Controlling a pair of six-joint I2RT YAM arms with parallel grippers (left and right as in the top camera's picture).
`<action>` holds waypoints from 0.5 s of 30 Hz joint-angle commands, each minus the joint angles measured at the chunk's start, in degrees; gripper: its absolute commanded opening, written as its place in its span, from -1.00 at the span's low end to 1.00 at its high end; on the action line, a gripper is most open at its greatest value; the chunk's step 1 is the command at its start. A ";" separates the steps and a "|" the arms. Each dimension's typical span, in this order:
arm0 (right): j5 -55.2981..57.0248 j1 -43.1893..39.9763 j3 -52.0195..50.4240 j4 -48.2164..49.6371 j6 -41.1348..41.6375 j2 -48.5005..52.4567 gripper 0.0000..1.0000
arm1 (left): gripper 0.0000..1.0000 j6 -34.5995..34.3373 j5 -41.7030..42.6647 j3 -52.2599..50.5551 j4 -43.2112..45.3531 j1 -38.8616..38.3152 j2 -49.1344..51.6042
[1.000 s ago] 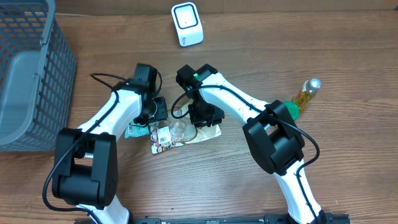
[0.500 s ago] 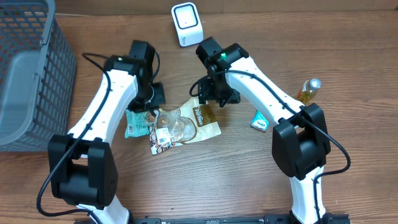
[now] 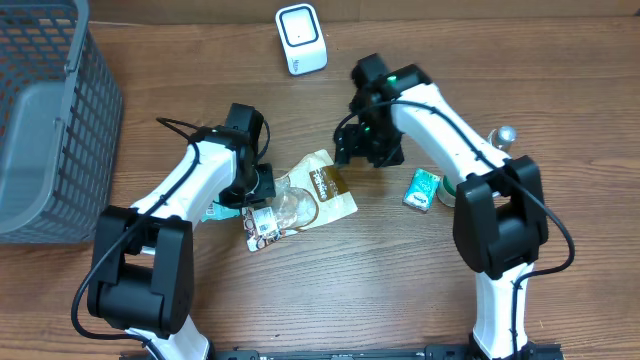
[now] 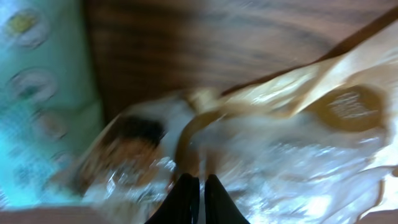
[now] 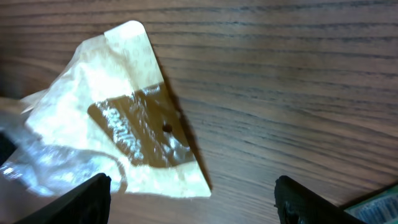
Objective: Scan the item barcode
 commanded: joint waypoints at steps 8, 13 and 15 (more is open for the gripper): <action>-8.44 -4.46 -4.09 2.08 -5.46 -0.52 0.63 | -0.80 -1.01 2.45 -0.63 3.54 -4.15 0.57; -12.52 -4.74 -10.58 8.63 -5.42 -0.52 0.62 | -0.80 -1.01 2.29 -0.63 3.45 -4.52 0.57; -14.99 -4.37 -13.07 11.32 -5.42 -0.52 0.62 | -0.79 -1.01 2.38 -0.63 3.50 -4.52 0.57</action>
